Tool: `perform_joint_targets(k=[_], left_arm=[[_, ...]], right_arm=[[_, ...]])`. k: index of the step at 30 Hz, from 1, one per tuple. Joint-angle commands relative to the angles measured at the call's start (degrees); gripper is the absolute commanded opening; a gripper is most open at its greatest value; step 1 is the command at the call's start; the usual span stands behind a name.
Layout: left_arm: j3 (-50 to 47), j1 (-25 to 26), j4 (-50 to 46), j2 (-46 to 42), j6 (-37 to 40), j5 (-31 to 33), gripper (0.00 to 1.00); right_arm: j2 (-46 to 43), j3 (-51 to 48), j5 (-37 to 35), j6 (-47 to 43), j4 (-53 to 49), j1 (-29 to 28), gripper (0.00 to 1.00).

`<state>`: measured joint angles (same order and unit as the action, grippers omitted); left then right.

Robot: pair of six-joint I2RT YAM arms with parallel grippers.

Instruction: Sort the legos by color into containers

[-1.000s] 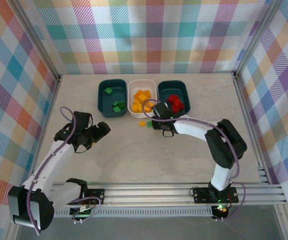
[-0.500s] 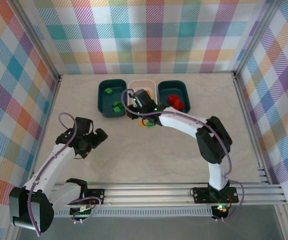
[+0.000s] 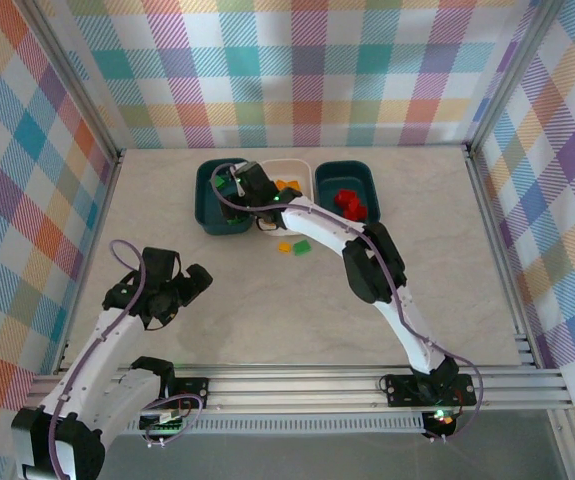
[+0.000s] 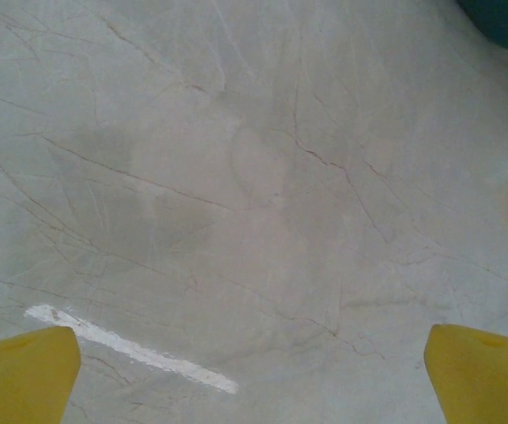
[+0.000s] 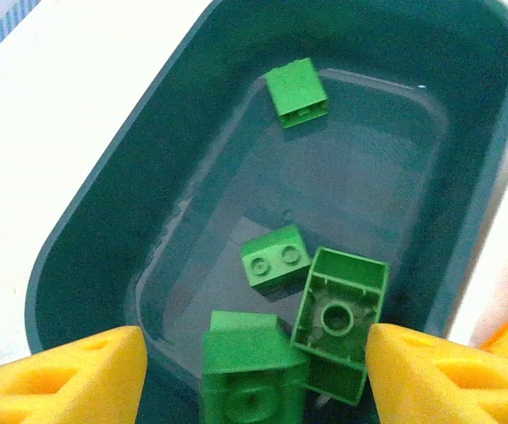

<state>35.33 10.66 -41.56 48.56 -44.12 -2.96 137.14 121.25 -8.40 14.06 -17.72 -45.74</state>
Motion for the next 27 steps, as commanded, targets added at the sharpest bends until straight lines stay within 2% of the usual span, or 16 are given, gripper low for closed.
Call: perform_joint_targets(k=[1,7,13,17,22,27], left_arm=[[-0.4,-0.8,1.5,-0.2,0.3,-1.6,1.0],[-1.2,-0.8,5.1,1.9,-0.3,-4.1,1.0],[-3.7,-0.7,11.6,5.8,-0.9,-8.0,1.0],[-3.4,-0.3,16.2,9.3,-1.1,-12.1,1.0],[-2.2,0.8,16.5,11.0,-0.9,-12.2,1.0],[-2.2,1.1,14.3,9.0,-0.6,-11.5,1.0]], right_arm=[[-5.6,-1.1,-4.0,-0.5,-3.0,-0.5,0.68],[-24.2,-31.2,-10.0,-0.1,7.8,-0.7,0.71],[-33.0,-49.4,-11.1,-1.9,6.5,0.0,0.72],[-33.0,-51.9,-8.2,-3.4,4.1,1.3,0.74],[-29.5,-50.3,-6.0,-4.4,3.4,2.8,0.75],[-25.1,-47.3,-5.6,-4.6,2.5,4.7,0.73]])
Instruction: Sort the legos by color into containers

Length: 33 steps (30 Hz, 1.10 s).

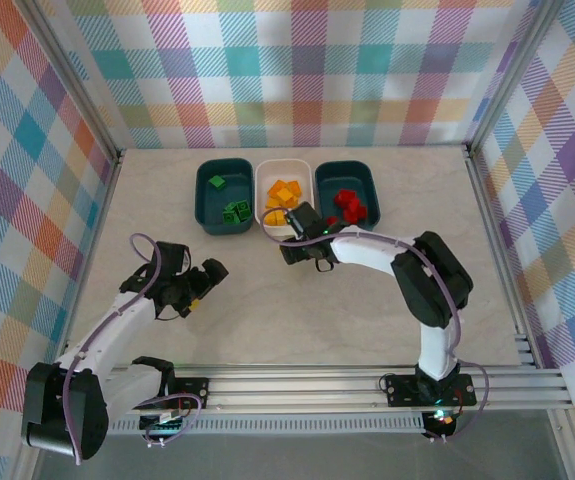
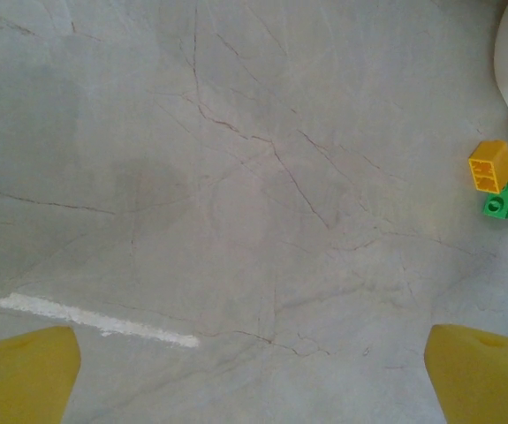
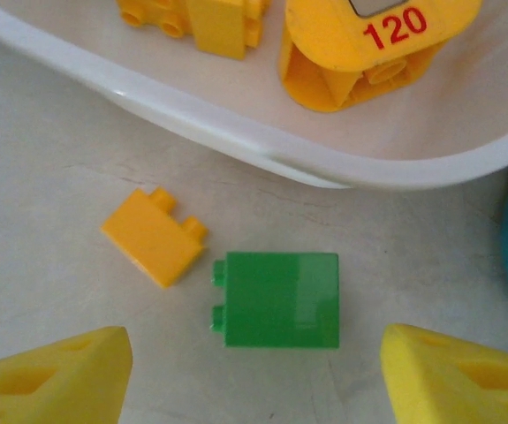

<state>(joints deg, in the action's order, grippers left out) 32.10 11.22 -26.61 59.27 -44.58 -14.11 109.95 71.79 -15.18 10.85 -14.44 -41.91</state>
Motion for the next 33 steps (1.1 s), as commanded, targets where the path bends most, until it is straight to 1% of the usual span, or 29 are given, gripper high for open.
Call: perform_joint_targets(k=[1,5,14,16,19,23,26,28,30,33], left_arm=[[1.0,0.6,-1.3,-2.3,0.0,0.0,1.0],[1.5,0.6,-2.6,-3.7,0.5,0.7,1.0],[2.4,0.6,-2.0,-1.9,0.3,0.3,1.0],[2.8,0.6,-1.8,-1.2,0.4,0.1,1.0],[3.0,0.6,-1.7,-0.6,0.5,0.2,1.0],[3.6,0.6,-2.2,-0.2,1.0,0.5,1.0],[4.8,0.6,-4.1,0.0,1.6,3.6,1.0],[5.3,-0.1,-5.1,0.7,1.3,5.6,1.0],[5.6,-1.5,-4.6,2.0,0.2,6.2,1.0],[5.1,-3.8,-2.1,5.4,-2.6,3.5,1.0]], right_arm=[[2.6,2.5,1.4,-1.6,-0.9,1.0,0.73],[4.2,3.2,1.1,-1.6,-1.2,1.1,0.7],[5.5,2.5,2.0,-1.8,0.1,1.2,0.51],[5.1,2.1,1.9,-1.8,0.3,1.2,0.49],[3.5,0.7,1.5,-1.4,1.2,1.2,0.43],[-1.7,-2.6,1.1,0.1,2.2,1.0,0.41],[-7.1,-4.7,1.0,1.3,2.2,-0.4,0.4],[-9.7,-4.1,1.5,1.8,1.9,-2.0,0.4],[-9.8,-1.7,3.8,2.8,2.0,-3.1,0.39],[-5.3,5.5,7.5,4.5,2.5,-4.4,0.38]])
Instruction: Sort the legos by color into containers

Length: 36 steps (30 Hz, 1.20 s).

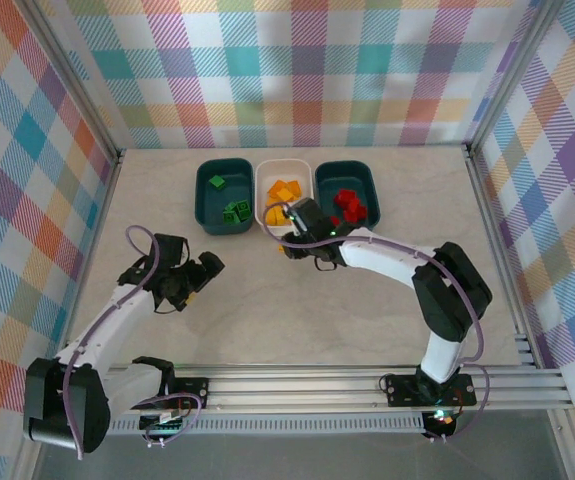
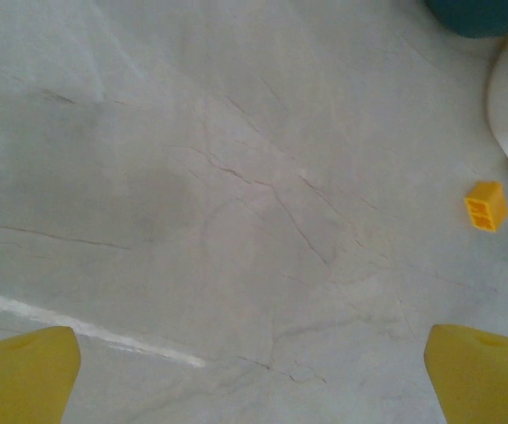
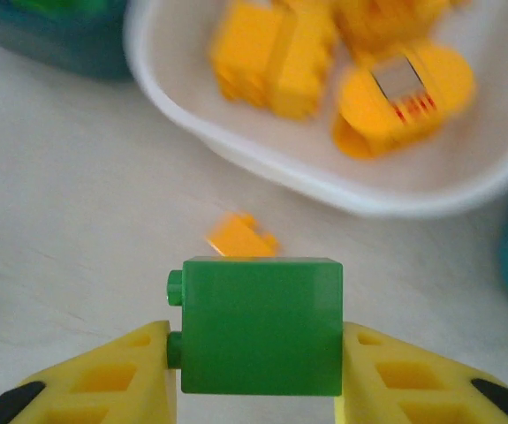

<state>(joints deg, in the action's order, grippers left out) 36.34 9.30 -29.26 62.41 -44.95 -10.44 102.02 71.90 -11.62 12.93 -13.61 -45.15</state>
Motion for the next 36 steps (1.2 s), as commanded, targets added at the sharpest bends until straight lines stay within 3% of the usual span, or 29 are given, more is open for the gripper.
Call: perform_joint_targets(k=[1,6,15,17,18,19,21,23,26,32,36], left_arm=[[0.6,-2.3,1.8,3.5,-3.1,-1.8,1.0],[1.1,-2.6,1.2,8.7,-2.2,-5.0,1.0],[1.0,-2.8,-2.1,5.5,1.7,-6.1,1.0],[0.9,-2.8,-2.1,4.7,1.9,-6.1,1.0],[0.9,-2.8,-2.0,4.5,2.0,-6.3,1.0],[0.9,-2.8,-1.8,4.4,2.2,-6.5,1.0],[1.0,-2.7,-1.4,4.3,2.5,-7.4,1.0],[1.1,-2.8,-0.8,4.1,2.4,-8.1,1.0],[1.1,-2.8,0.0,3.5,2.4,-8.5,1.0],[0.7,-2.7,1.8,2.4,2.7,-8.5,1.0],[0.1,-2.7,3.5,3.0,2.2,-8.5,1.0]], right_arm=[[5.3,8.9,4.5,2.6,1.7,-1.5,0.38],[16.8,22.6,6.8,1.8,4.0,-1.6,0.38],[33.1,45.6,5.1,-2.7,-1.9,-0.4,0.38],[36.2,51.2,5.0,-3.3,-4.6,0.1,0.47],[38.0,54.8,4.4,-3.7,-6.8,0.2,0.6],[39.5,58.4,3.4,-4.1,-9.5,0.2,0.65],[40.0,61.6,2.3,-4.5,-12.6,0.2,0.66],[36.9,58.3,1.2,-4.3,-11.1,0.2,0.66],[27.9,45.9,-2.5,-1.8,-6.0,0.1,0.66],[9.6,12.5,-10.8,15.4,2.7,-0.5,0.68],[6.2,1.0,-12.5,22.6,4.2,-1.3,0.72]])
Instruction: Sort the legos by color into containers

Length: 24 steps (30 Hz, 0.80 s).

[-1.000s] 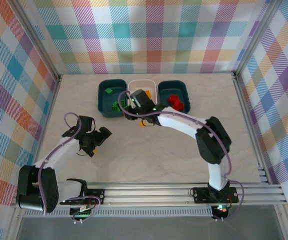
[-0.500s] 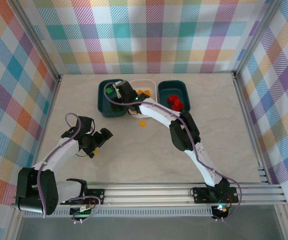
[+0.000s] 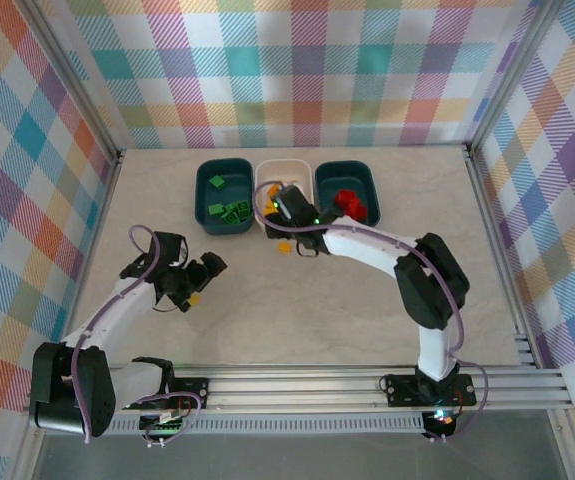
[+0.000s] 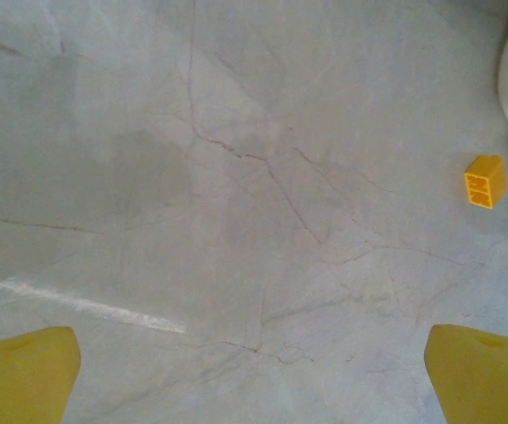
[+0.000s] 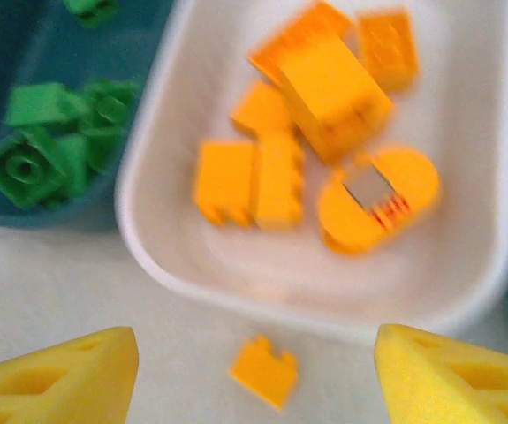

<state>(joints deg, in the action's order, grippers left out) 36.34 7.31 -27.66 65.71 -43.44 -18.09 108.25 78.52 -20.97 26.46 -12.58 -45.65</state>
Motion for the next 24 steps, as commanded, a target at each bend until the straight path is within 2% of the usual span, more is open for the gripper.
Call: perform_joint_targets(k=[1,7,13,17,24], left_arm=[[-0.1,-0.7,2.5,0.1,0.6,-1.1,1.0],[-0.6,-0.4,4.8,2.2,-0.6,-2.1,1.0],[-0.6,-0.2,3.3,0.5,0.0,-1.3,1.0],[-0.5,-0.3,2.3,-0.5,0.5,-0.8,1.0],[-0.6,-0.2,2.7,0.1,0.6,-1.0,1.0]], right_arm=[[0.5,-6.6,-2.4,9.8,3.5,-0.8,0.72],[6.3,-2.8,1.7,11.9,2.7,-0.8,0.73],[12.9,3.0,2.7,12.9,1.5,-0.8,0.73],[16.1,6.1,5.3,11.9,1.2,-0.8,0.68],[17.9,8.4,4.7,10.6,0.1,-1.7,0.57]])
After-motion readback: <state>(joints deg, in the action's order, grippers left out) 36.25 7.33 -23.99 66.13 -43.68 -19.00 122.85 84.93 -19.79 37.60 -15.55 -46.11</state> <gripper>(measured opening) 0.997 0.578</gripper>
